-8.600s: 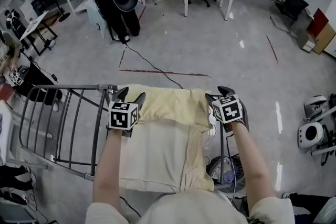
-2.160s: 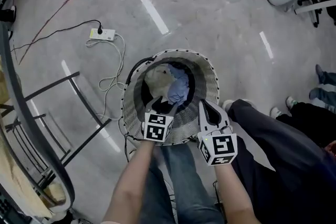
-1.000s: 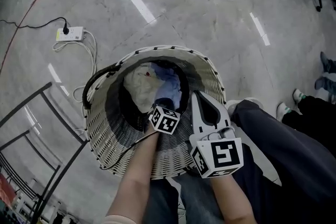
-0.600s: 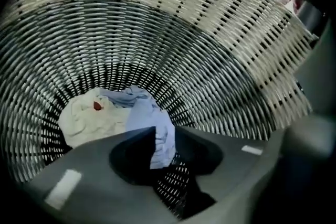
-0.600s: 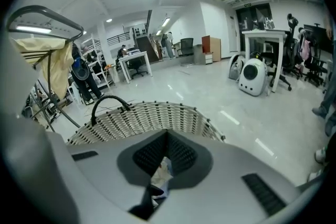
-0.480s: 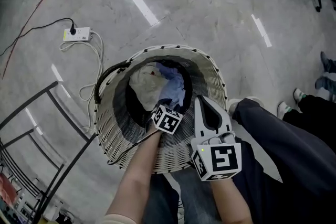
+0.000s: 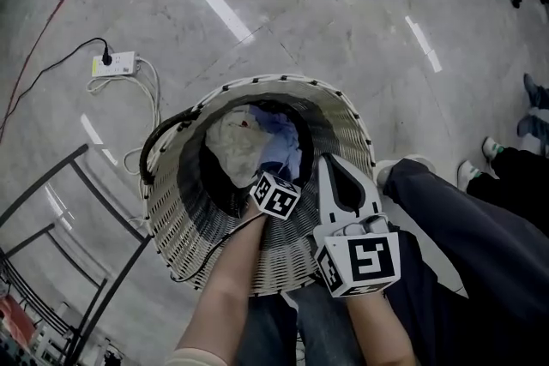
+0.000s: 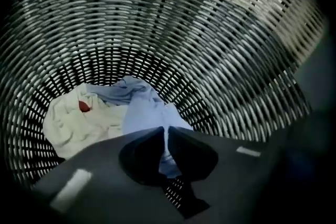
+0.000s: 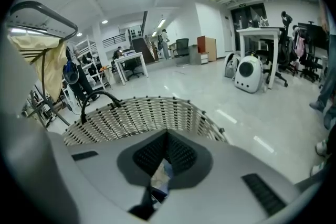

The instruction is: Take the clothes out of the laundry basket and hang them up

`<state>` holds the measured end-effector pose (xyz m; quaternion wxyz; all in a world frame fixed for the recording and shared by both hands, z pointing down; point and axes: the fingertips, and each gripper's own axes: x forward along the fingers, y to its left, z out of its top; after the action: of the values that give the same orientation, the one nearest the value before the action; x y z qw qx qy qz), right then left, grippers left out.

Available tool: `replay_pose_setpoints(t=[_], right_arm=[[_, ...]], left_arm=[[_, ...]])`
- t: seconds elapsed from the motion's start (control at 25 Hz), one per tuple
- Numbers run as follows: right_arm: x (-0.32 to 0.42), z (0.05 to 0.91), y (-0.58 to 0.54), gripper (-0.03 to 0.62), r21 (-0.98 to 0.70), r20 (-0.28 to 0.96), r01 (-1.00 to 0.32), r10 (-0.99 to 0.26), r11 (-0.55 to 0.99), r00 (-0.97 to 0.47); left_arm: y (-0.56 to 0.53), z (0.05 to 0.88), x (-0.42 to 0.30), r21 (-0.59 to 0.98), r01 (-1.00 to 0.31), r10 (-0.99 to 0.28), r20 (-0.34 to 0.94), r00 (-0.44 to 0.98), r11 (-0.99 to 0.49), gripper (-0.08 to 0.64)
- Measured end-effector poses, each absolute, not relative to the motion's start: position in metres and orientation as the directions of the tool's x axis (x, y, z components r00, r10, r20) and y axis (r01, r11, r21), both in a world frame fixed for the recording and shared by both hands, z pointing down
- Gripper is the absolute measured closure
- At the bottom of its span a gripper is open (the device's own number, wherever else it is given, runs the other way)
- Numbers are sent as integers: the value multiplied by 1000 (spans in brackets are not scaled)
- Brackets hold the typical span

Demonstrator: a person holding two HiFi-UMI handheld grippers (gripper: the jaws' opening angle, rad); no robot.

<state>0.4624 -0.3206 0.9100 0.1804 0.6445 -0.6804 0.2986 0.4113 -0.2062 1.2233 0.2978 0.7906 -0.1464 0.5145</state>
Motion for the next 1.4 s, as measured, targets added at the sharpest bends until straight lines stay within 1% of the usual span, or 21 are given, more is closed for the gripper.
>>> replay_pose_setpoints(t=[0.12,0.28,0.56,0.64,0.76,0.92,1.04,1.4], right_arm=[[456,894,-316,591,-177,636,-984,-765,-14,-103],[449,864,-308,591,-167,640,-986,-762,-18,-95],[436,798,-286,591,-139,645,-990,-760,-12,-81],[431,778,-275,591,-139,646,-990,-760,-16,-78],[417,746,-259,591,-131,647,-991,-758,-5,-81],[393,710,-242,591,-134,620,-991,-778,23,-102],[375,683,-219,591,-130,609,-991,-786,38,-110],[319,616,-140,591,-107,616,-991,-777,79,-129]], left_arm=[[-210,1189,406,328,-566,46,890,454,-756,532],[-214,1121,401,363,-604,-1,857,516,-710,534],[-231,971,373,386,-651,-164,768,619,-653,534],[-229,931,360,407,-657,-192,740,644,-635,534],[-222,868,338,399,-641,-227,706,671,-656,535],[-221,795,311,339,-617,-292,656,696,-710,535],[-211,738,292,326,-617,-344,605,718,-716,535],[-154,592,226,284,-604,-409,521,749,-744,534]])
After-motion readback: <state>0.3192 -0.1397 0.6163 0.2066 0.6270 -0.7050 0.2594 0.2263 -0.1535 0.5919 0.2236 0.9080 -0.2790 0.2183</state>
